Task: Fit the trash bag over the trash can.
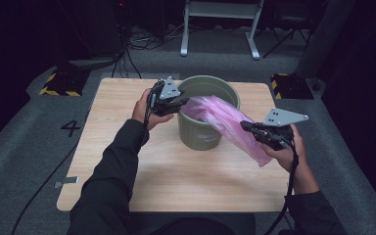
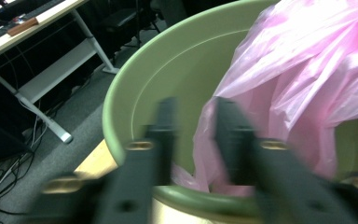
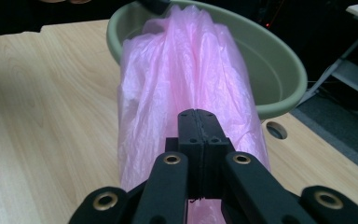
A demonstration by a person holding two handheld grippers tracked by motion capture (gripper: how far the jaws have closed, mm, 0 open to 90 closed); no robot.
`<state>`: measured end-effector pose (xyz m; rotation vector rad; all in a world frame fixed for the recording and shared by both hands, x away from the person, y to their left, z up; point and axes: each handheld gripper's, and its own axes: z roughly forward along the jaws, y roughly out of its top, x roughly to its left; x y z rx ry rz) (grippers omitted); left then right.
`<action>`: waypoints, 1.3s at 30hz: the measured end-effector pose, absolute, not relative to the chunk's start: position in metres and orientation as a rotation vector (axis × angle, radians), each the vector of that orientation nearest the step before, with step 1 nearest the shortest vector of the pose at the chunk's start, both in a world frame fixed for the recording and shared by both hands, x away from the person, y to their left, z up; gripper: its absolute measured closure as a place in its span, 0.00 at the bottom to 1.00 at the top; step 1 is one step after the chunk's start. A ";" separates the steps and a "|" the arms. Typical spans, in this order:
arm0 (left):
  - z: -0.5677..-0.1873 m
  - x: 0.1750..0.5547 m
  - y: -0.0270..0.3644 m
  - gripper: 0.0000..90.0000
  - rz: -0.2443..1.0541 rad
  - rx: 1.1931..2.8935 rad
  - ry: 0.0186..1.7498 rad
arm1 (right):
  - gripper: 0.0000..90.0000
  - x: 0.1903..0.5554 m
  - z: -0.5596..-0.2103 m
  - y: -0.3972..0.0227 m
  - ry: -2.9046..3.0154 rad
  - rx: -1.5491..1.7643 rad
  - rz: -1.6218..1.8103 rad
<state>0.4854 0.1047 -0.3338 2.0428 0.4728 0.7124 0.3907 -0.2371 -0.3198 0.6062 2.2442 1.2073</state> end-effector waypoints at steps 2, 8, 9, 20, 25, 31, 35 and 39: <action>-0.330 0.480 0.107 0.44 0.727 2.008 0.498 | 1.00 0.391 -0.317 -0.237 2.231 0.607 1.215; -0.321 0.465 0.096 0.38 0.725 1.984 0.426 | 1.00 0.396 -0.312 -0.232 2.234 0.594 1.202; -0.320 0.462 0.090 0.41 0.727 1.997 0.398 | 1.00 0.396 -0.312 -0.231 2.237 0.588 1.199; -0.321 0.456 0.054 0.73 0.689 2.101 0.292 | 0.99 0.390 -0.309 -0.217 2.244 0.509 1.214; -0.325 0.457 0.059 1.00 0.714 2.079 0.285 | 0.94 0.390 -0.310 -0.220 2.234 0.521 1.241; -0.330 0.462 0.068 1.00 0.709 2.072 0.326 | 0.81 0.386 -0.313 -0.226 2.210 0.549 1.257; -0.330 0.460 0.072 0.77 0.637 2.035 0.307 | 0.87 0.385 -0.314 -0.232 2.223 0.566 1.262; -0.326 0.445 0.065 0.41 0.586 2.005 0.261 | 0.95 0.388 -0.318 -0.232 2.236 0.563 1.243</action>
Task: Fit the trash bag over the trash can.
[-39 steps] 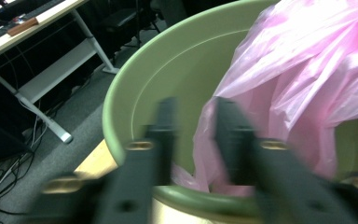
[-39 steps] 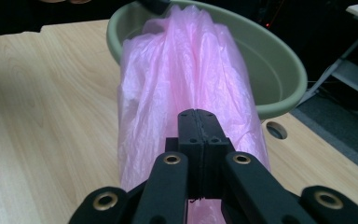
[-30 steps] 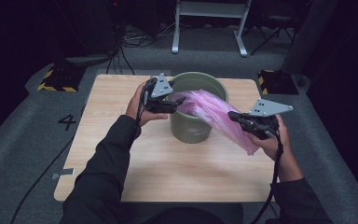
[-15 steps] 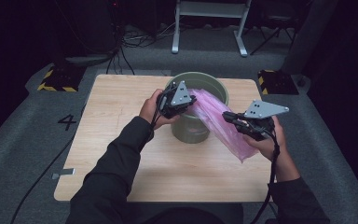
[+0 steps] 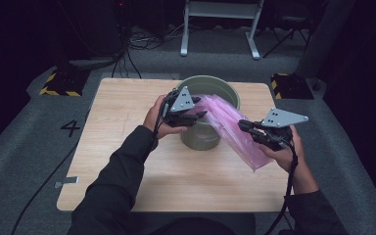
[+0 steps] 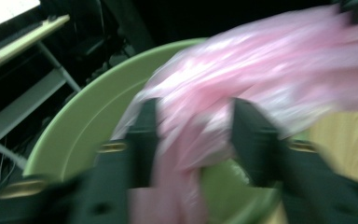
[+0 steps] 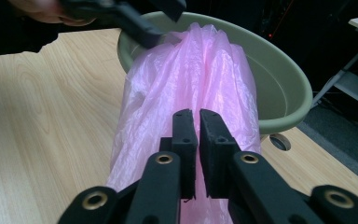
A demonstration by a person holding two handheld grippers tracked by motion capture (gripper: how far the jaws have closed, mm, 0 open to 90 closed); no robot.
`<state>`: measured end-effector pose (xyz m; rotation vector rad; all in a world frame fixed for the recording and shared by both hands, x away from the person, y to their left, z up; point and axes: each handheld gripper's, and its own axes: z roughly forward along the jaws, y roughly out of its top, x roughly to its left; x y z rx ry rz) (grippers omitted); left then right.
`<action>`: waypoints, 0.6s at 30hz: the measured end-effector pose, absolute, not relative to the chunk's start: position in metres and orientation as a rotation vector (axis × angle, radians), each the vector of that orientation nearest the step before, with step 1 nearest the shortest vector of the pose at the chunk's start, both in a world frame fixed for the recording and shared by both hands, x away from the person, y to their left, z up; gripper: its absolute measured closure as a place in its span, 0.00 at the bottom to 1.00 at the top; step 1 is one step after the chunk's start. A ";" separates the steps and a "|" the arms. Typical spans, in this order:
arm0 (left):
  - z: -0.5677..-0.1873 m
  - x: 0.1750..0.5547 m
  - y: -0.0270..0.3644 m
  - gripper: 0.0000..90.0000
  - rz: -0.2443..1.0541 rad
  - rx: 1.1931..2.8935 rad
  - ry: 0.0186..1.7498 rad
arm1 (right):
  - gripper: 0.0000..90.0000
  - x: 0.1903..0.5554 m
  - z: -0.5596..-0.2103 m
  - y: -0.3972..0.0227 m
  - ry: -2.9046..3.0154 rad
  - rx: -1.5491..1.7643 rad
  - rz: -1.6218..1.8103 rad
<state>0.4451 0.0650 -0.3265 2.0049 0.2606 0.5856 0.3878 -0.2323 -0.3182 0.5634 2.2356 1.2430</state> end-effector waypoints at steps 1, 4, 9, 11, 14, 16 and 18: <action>-0.325 0.440 0.061 0.41 0.580 2.007 0.244 | 0.96 0.388 -0.318 -0.233 2.230 0.567 1.252; -0.323 0.430 0.050 0.32 0.567 2.016 0.208 | 0.96 0.390 -0.316 -0.233 2.214 0.575 1.276; -0.327 0.420 0.028 0.45 0.648 2.085 0.188 | 0.97 0.388 -0.308 -0.225 2.213 0.545 1.272; -0.328 0.420 0.027 0.50 0.666 2.090 0.202 | 0.97 0.387 -0.307 -0.223 2.213 0.538 1.274; -0.329 0.423 0.030 0.70 0.619 2.090 0.185 | 0.97 0.386 -0.305 -0.219 2.217 0.523 1.271; -0.330 0.422 0.032 0.81 0.665 2.085 0.199 | 0.97 0.385 -0.304 -0.218 2.221 0.520 1.276; -0.330 0.423 0.035 0.90 0.647 2.084 0.190 | 0.97 0.385 -0.304 -0.218 2.217 0.515 1.280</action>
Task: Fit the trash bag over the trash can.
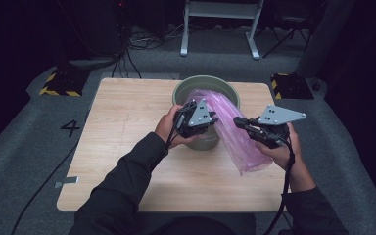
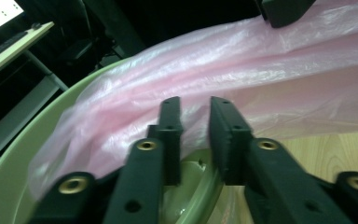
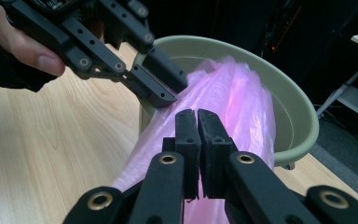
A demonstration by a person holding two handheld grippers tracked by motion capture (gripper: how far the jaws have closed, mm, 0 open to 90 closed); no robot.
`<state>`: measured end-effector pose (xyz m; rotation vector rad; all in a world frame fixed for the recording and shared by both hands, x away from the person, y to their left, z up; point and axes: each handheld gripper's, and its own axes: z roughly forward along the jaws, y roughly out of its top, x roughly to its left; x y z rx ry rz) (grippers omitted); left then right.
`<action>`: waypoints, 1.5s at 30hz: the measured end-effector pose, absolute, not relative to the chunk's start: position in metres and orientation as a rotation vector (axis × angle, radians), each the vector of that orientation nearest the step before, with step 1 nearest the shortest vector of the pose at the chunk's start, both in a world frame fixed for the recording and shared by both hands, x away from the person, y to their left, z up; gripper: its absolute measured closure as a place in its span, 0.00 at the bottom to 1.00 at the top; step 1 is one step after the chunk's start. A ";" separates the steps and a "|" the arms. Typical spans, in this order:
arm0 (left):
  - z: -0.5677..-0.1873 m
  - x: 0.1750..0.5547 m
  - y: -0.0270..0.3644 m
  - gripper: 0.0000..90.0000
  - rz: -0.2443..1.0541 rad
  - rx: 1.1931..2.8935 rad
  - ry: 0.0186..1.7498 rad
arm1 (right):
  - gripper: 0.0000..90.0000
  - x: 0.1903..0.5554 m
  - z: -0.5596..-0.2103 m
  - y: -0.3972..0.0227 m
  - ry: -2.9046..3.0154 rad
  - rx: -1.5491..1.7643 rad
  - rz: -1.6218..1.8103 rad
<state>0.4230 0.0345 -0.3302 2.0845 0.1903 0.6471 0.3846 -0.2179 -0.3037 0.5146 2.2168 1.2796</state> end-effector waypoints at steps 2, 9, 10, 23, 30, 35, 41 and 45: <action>-0.331 0.423 0.038 0.98 0.653 2.090 0.181 | 0.97 0.384 -0.302 -0.218 2.211 0.521 1.284; -0.332 0.420 0.059 1.00 0.649 2.063 0.209 | 0.98 0.388 -0.299 -0.220 2.172 0.561 1.283; -0.332 0.419 0.063 1.00 0.653 2.060 0.215 | 0.98 0.390 -0.299 -0.220 2.163 0.567 1.284; -0.335 0.418 0.083 1.00 0.683 2.050 0.265 | 0.64 0.369 -0.309 -0.226 2.214 0.498 1.397; -0.336 0.418 0.084 1.00 0.686 2.051 0.280 | 0.48 0.344 -0.324 -0.231 2.291 0.437 1.478; -0.337 0.419 0.086 1.00 0.694 2.049 0.295 | 0.41 0.328 -0.332 -0.223 2.349 0.370 1.522; -0.337 0.419 0.087 1.00 0.704 2.053 0.294 | 0.40 0.317 -0.330 -0.211 2.364 0.310 1.544; -0.337 0.419 0.087 1.00 0.698 2.050 0.298 | 0.45 0.317 -0.331 -0.200 2.377 0.300 1.470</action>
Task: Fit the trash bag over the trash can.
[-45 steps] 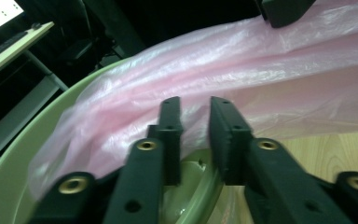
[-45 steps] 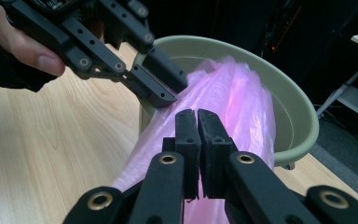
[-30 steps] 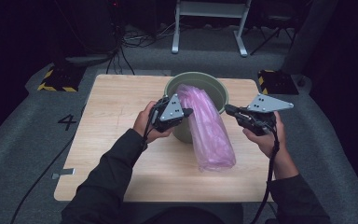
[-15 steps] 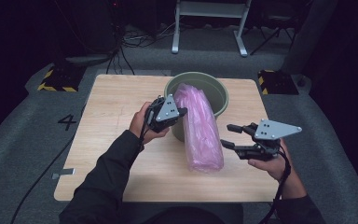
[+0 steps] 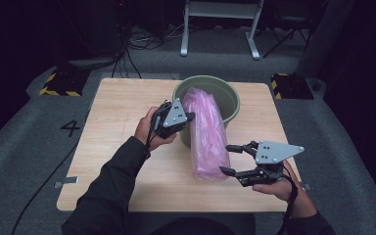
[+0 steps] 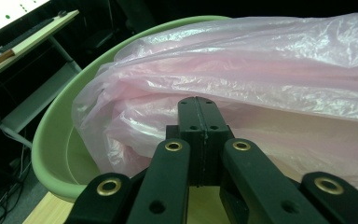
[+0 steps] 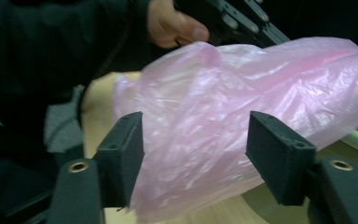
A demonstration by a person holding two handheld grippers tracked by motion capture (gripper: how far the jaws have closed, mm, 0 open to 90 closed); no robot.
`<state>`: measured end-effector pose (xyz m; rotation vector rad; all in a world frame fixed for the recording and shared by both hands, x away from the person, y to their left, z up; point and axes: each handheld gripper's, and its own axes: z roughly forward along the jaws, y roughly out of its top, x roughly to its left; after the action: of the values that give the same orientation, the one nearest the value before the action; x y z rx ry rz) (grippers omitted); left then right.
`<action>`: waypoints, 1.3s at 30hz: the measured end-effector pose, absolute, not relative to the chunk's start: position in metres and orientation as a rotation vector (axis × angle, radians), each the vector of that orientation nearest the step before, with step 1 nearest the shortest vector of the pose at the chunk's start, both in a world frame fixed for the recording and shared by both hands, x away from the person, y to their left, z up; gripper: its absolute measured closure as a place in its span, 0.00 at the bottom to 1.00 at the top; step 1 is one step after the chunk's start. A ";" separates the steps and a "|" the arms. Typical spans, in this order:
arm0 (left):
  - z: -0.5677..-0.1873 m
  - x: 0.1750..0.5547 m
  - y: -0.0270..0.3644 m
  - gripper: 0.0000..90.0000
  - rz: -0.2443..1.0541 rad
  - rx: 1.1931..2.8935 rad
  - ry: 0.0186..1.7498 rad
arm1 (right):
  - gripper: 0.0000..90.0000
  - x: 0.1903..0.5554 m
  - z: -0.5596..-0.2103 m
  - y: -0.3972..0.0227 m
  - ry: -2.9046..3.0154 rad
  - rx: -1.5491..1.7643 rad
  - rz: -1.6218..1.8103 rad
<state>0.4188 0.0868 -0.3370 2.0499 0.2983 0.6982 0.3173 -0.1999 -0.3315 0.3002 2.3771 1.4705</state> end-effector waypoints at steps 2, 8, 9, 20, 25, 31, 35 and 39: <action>-0.337 0.419 0.087 1.00 0.696 2.046 0.298 | 0.57 0.321 -0.334 -0.196 2.386 0.307 1.437; -0.338 0.422 0.091 0.89 0.683 2.015 0.330 | 0.95 0.328 -0.338 -0.191 2.401 0.279 1.397; -0.339 0.422 0.092 0.89 0.677 2.011 0.332 | 0.97 0.329 -0.337 -0.191 2.400 0.275 1.400; -0.333 0.416 0.101 0.40 0.663 1.945 0.422 | 1.00 0.334 -0.332 -0.194 2.322 0.321 1.442; -0.327 0.397 0.104 0.25 0.582 1.950 0.351 | 1.00 0.342 -0.330 -0.198 2.281 0.375 1.468; -0.323 0.372 0.102 0.24 0.562 1.957 0.276 | 1.00 0.352 -0.326 -0.198 2.238 0.426 1.474; -0.322 0.365 0.103 0.23 0.537 1.941 0.278 | 1.00 0.360 -0.322 -0.197 2.209 0.447 1.474; -0.322 0.361 0.100 0.22 0.512 1.929 0.281 | 1.00 0.369 -0.319 -0.196 2.187 0.478 1.478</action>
<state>0.3610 0.1000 -0.3221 1.9287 0.2812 0.5119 0.3688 -0.1964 -0.3189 0.4780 2.1873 1.4784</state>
